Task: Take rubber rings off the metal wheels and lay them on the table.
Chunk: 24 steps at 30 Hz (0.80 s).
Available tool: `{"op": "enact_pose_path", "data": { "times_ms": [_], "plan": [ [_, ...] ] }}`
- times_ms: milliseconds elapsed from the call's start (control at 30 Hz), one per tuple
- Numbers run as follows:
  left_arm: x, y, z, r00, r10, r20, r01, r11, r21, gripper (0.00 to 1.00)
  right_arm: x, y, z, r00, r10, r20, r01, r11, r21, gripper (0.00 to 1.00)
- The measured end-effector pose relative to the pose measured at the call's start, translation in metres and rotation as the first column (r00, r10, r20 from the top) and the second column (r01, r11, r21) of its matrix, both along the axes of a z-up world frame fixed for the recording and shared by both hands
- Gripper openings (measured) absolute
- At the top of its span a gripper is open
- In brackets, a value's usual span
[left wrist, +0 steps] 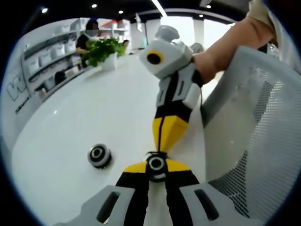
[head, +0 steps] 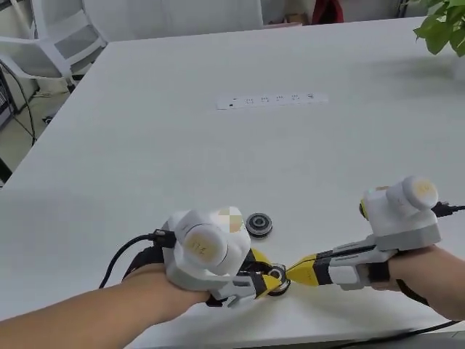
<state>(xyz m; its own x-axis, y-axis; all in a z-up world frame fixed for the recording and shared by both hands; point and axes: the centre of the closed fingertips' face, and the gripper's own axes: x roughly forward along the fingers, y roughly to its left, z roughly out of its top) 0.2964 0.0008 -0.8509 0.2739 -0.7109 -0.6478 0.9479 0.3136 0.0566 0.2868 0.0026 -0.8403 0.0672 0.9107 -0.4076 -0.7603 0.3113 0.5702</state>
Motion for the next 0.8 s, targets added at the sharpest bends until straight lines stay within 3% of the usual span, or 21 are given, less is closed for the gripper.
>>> {"op": "enact_pose_path", "data": {
  "times_ms": [733,767,800],
  "plan": [
    [-0.001,0.000,0.000,1.000,-0.001,0.001,0.001,1.000,-0.003,0.12,-0.006,0.005,0.002,1.000,0.024,-0.014,-0.023,0.999,0.023,0.00],
    [-0.001,-0.001,0.000,1.000,-0.002,0.001,0.002,1.000,-0.004,0.12,-0.008,0.008,0.010,0.999,0.023,-0.042,-0.019,0.997,0.076,0.00],
    [-0.001,-0.001,0.000,1.000,-0.001,0.002,0.001,1.000,-0.004,0.12,-0.013,0.011,0.015,0.997,0.068,-0.037,-0.064,0.993,0.103,0.00]
  ]
}}
